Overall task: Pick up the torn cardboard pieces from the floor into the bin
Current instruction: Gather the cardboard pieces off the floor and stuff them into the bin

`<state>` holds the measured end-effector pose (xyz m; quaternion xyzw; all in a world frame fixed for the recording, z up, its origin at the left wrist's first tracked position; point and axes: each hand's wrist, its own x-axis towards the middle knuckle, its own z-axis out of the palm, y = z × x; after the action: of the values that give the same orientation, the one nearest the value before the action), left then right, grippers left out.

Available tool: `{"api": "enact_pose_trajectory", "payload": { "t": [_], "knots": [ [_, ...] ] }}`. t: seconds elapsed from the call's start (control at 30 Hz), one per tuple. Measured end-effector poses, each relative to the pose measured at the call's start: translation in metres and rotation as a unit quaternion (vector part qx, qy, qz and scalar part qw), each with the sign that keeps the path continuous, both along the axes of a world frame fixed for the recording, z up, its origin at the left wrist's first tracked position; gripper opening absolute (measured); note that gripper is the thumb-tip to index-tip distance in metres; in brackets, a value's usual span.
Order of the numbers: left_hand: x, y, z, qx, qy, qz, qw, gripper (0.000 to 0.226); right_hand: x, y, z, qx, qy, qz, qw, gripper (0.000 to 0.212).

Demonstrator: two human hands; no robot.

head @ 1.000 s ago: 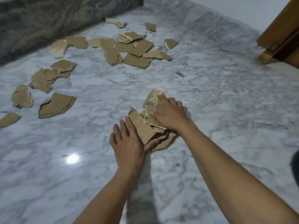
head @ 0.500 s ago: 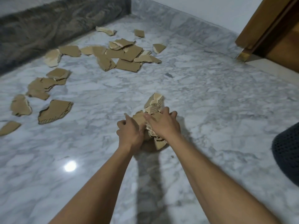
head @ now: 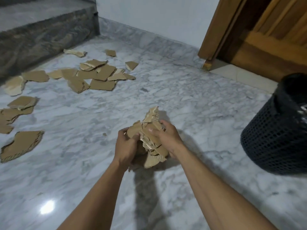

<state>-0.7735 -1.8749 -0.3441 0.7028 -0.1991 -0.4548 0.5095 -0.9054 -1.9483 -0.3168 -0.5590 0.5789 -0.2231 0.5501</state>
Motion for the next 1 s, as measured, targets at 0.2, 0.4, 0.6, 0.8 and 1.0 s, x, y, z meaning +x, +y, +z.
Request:
{"api": "enact_pose_trajectory", "payload": {
  "t": [0.2, 0.4, 0.6, 0.8, 1.0],
  "knots": [
    [-0.045, -0.066, 0.051, -0.089, 0.008, -0.083, 0.993, 0.049, -0.067, -0.027, 0.06, -0.116, -0.013, -0.081, 0.99, 0.065],
    [-0.112, -0.136, 0.15, -0.175, 0.018, -0.192, 0.965, 0.038, -0.139, -0.06, 0.146, -0.189, -0.031, -0.182, 0.964, 0.07],
    [-0.206, -0.178, 0.24, -0.202, 0.079, -0.312, 0.925, 0.042, -0.239, -0.063, 0.24, -0.224, 0.02, -0.275, 0.935, 0.049],
    [-0.321, -0.194, 0.276, -0.189, 0.064, -0.365, 0.909, 0.049, -0.338, -0.06, 0.279, -0.217, 0.042, -0.353, 0.909, 0.042],
    [-0.377, -0.201, 0.258, -0.177, -0.026, -0.385, 0.906, 0.055, -0.41, -0.061, 0.263, -0.15, 0.072, -0.362, 0.917, 0.034]
  ]
}}
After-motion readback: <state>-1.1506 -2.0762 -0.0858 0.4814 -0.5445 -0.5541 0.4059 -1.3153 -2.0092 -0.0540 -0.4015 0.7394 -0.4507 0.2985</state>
